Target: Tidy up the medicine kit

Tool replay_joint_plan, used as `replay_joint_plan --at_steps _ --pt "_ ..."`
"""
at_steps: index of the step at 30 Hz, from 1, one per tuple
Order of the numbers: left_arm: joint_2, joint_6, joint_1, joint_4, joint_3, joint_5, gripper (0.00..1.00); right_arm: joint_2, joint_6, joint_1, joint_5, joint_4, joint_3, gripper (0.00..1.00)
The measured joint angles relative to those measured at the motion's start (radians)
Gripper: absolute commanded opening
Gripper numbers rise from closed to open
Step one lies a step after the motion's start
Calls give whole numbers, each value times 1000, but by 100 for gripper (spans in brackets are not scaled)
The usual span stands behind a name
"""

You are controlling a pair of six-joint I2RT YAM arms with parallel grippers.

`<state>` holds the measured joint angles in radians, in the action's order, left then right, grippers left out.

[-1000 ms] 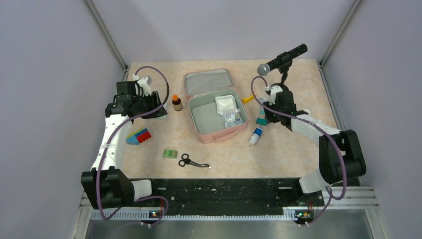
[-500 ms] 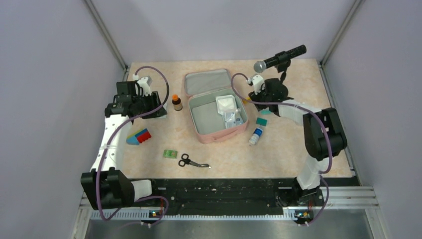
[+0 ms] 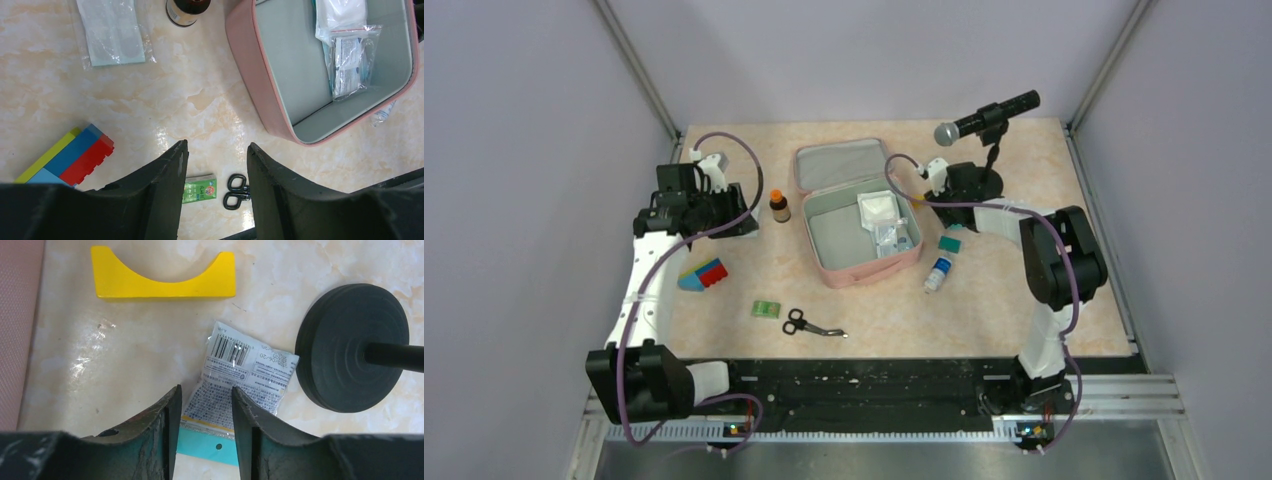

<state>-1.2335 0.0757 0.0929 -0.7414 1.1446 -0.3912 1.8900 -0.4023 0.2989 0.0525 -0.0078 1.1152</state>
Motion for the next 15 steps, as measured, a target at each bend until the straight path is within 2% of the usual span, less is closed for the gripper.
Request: replay_joint_plan --at_steps 3,7,10,15 --pt "0 0 1 0 0 0 52 0 1 0 8 -12 1 26" --pt "0 0 3 0 0 -4 52 -1 1 0 29 -26 5 15" --pt "0 0 3 2 0 -10 52 -17 1 0 29 -46 -3 0" --pt "1 0 3 8 0 -13 52 -149 -6 3 -17 -151 -92 0"
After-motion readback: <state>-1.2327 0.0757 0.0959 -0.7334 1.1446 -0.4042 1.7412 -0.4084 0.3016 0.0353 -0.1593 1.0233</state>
